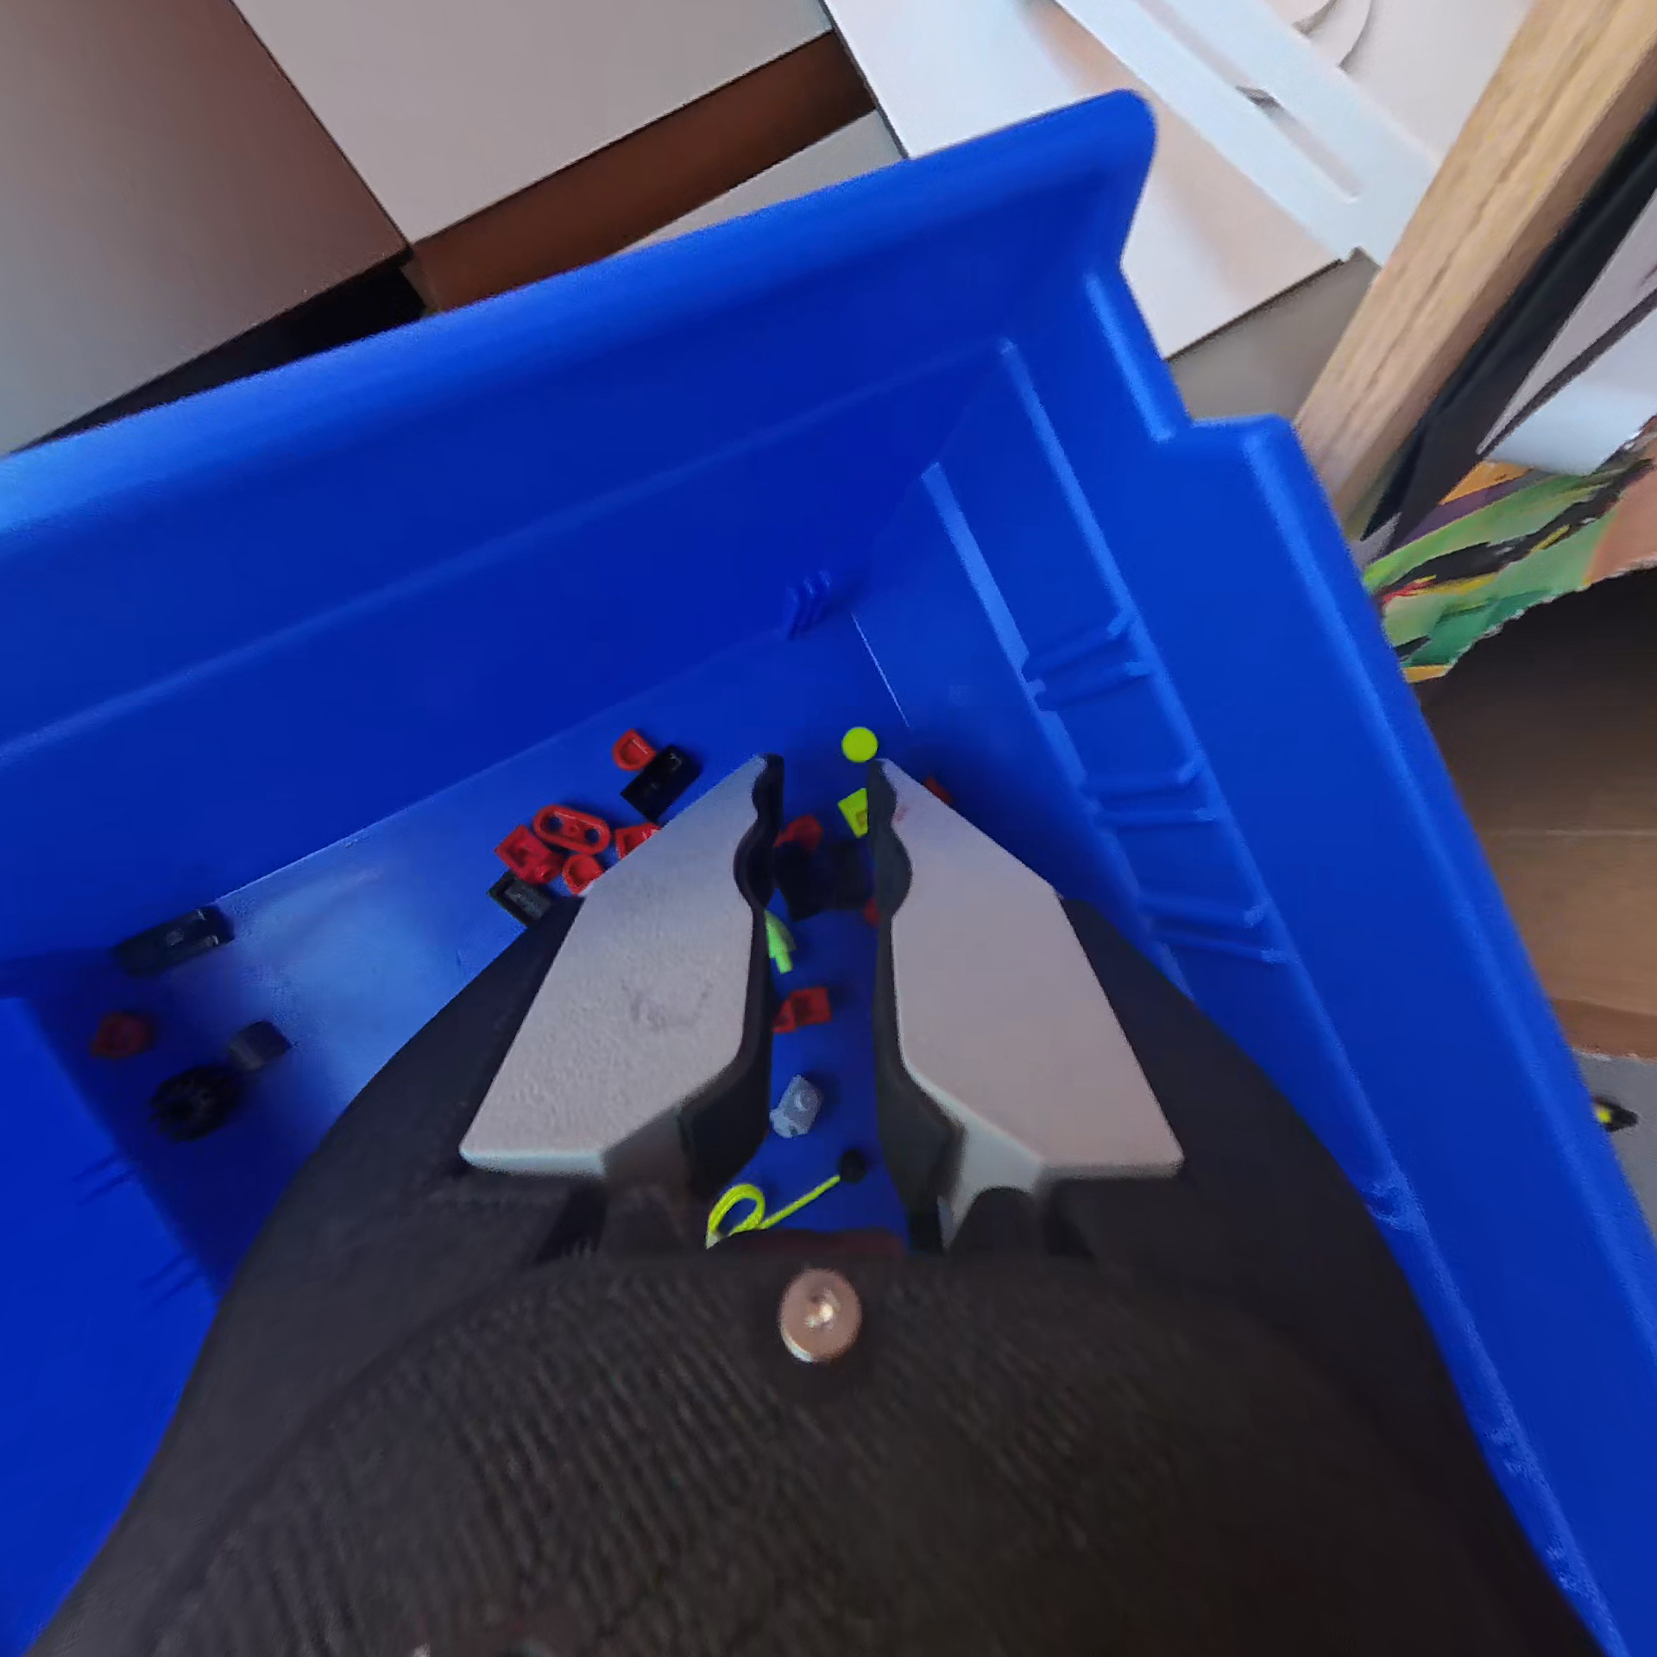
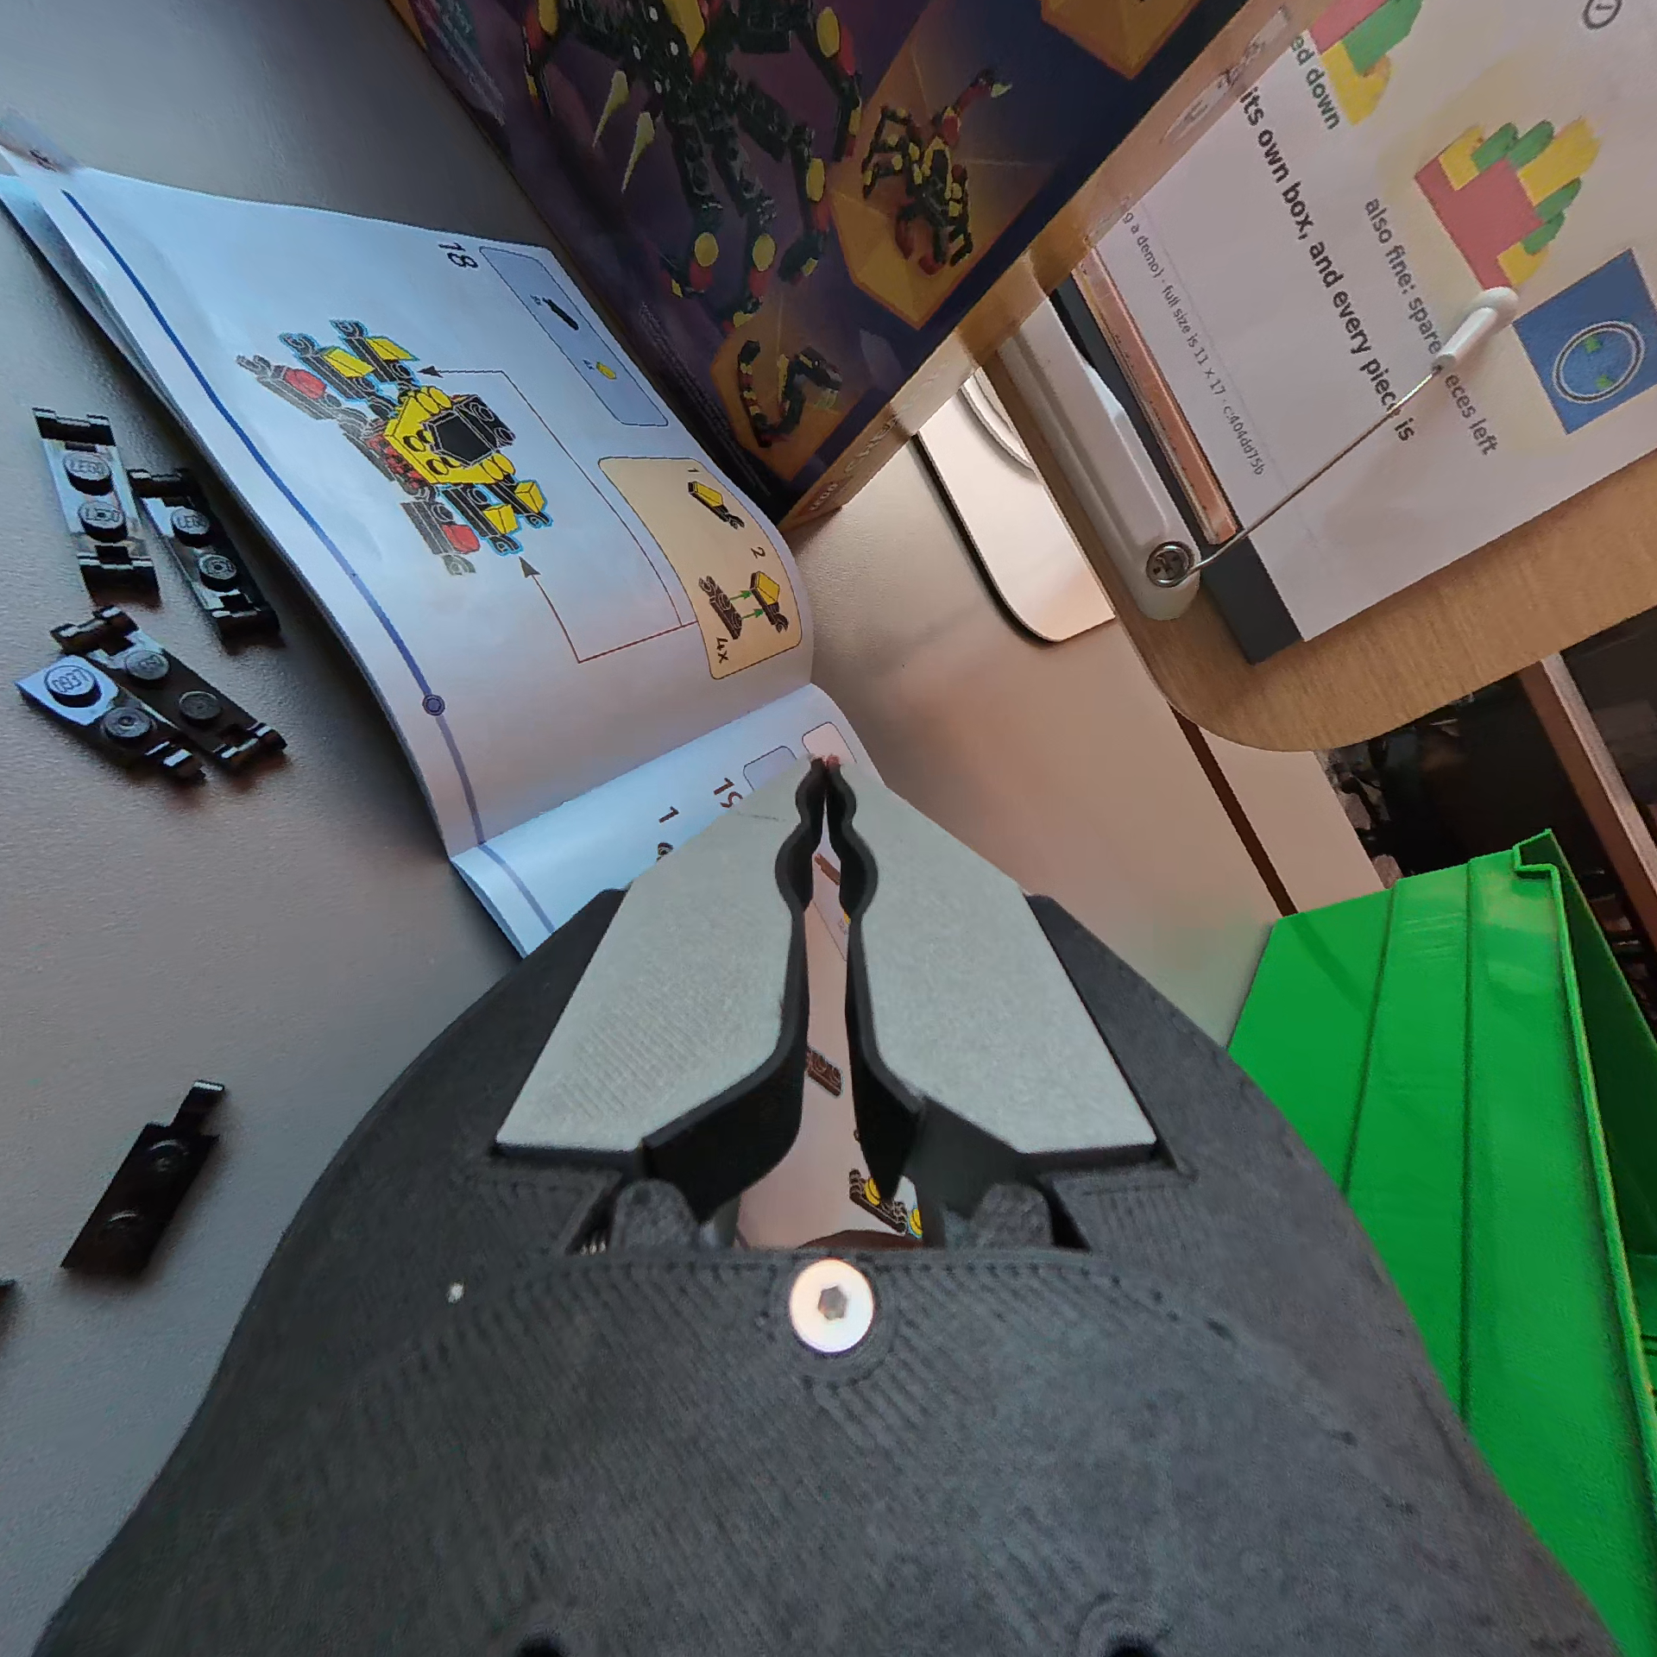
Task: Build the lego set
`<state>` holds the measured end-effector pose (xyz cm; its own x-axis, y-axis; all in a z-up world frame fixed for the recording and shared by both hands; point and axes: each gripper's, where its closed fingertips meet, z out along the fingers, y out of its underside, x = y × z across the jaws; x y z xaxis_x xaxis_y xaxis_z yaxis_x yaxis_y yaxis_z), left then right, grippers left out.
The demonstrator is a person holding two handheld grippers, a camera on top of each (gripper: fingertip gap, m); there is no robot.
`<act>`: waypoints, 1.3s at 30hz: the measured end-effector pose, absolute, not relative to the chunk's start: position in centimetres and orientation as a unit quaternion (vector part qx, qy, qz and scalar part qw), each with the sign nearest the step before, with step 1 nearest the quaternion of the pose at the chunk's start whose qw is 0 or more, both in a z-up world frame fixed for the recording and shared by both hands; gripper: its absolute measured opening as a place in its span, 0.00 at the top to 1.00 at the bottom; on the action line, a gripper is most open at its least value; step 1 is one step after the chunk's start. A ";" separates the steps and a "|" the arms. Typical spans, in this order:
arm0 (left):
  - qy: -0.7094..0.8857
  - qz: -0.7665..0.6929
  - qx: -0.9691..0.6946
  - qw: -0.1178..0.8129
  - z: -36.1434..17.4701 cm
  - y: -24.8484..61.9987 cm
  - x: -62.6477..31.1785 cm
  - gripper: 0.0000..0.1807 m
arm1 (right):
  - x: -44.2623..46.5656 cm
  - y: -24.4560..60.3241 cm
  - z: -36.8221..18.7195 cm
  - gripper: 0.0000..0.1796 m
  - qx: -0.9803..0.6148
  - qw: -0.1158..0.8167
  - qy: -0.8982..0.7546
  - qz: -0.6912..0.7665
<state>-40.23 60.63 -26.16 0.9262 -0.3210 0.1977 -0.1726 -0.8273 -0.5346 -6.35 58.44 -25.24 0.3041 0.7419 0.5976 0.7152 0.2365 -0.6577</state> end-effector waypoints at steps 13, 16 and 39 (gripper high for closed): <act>0.162 -0.087 -0.943 0.278 -26.9 61.7 -39.1 0.91 | -6.5 58.3 -25.4 1.00 -0.615 0.516 -0.597 0.013; 0.174 -0.087 -0.935 0.296 -26.9 62.2 -38.9 0.93 | -6.5 58.3 -25.4 1.00 -0.615 0.516 -0.597 0.012; 0.463 -0.103 -0.841 0.261 -27.0 62.4 -38.2 0.94 | -6.5 58.5 -25.9 1.00 -0.616 0.509 -0.602 -0.005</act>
<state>-38.25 62.39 -26.98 0.5505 -0.8321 -0.0676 -0.7242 -0.4357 -0.5345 -6.50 58.48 -25.90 0.2757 0.7361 0.6182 0.7458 0.2419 -0.6207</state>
